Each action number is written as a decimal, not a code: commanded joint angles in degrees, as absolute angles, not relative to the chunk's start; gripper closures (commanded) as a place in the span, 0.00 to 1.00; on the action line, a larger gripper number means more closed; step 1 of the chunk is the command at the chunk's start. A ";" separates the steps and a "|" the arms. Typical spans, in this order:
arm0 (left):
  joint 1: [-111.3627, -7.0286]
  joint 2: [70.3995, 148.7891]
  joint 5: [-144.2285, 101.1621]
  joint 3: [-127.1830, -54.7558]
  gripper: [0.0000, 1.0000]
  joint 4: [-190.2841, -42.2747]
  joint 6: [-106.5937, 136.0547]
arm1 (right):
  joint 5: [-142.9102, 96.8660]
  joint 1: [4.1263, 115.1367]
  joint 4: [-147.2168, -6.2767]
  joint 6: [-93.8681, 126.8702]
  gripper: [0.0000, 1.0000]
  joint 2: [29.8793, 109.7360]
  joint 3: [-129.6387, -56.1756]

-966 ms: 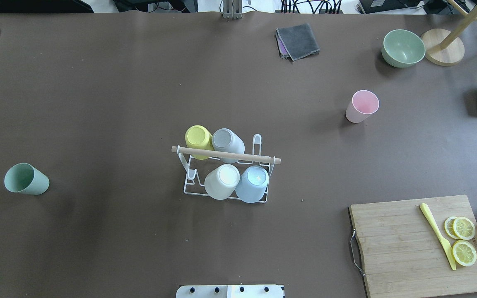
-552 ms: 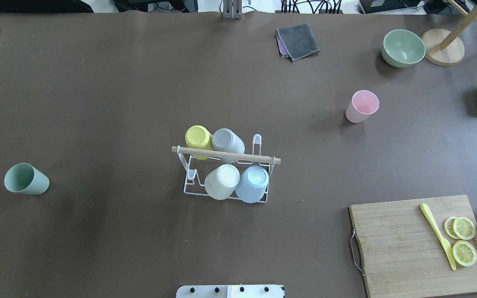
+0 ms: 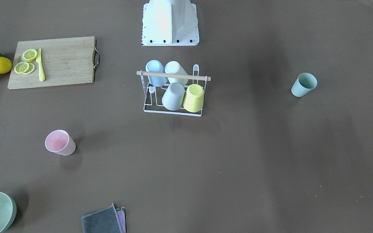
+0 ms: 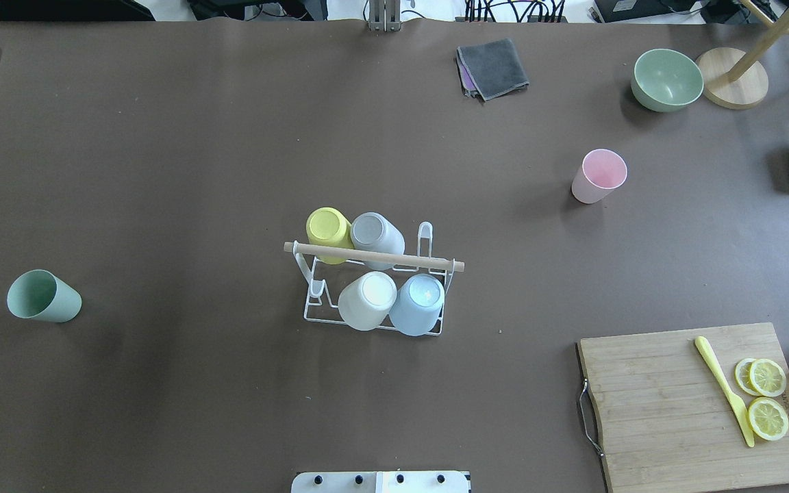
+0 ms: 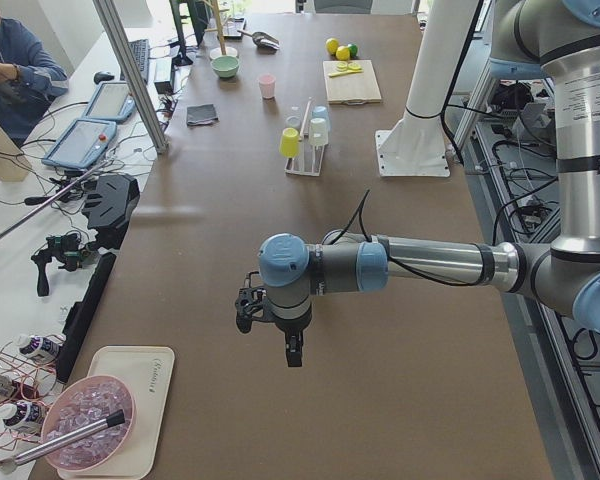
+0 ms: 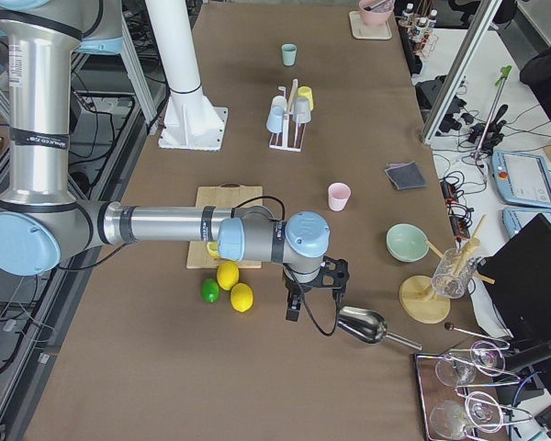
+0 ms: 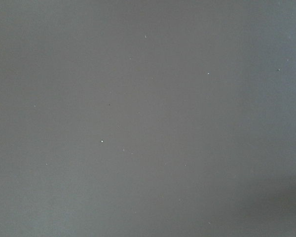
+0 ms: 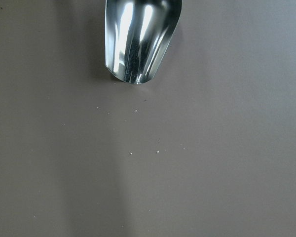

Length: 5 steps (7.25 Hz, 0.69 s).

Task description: Place cup on cup holder

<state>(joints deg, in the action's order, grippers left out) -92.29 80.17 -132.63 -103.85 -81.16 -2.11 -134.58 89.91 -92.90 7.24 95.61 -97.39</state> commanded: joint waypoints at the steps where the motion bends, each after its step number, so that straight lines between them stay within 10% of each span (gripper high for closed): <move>1: -92.29 80.33 -132.63 -103.89 0.02 -81.21 -2.20 | -134.65 89.91 -92.90 7.30 0.00 95.54 -96.86; 5: -92.29 80.86 -132.19 -104.41 0.02 -81.30 -2.37 | -134.65 89.91 -92.90 7.38 0.00 95.27 -96.86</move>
<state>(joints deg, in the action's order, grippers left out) -92.28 80.82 -132.16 -104.28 -81.26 -2.33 -134.66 89.91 -92.90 7.37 95.36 -96.87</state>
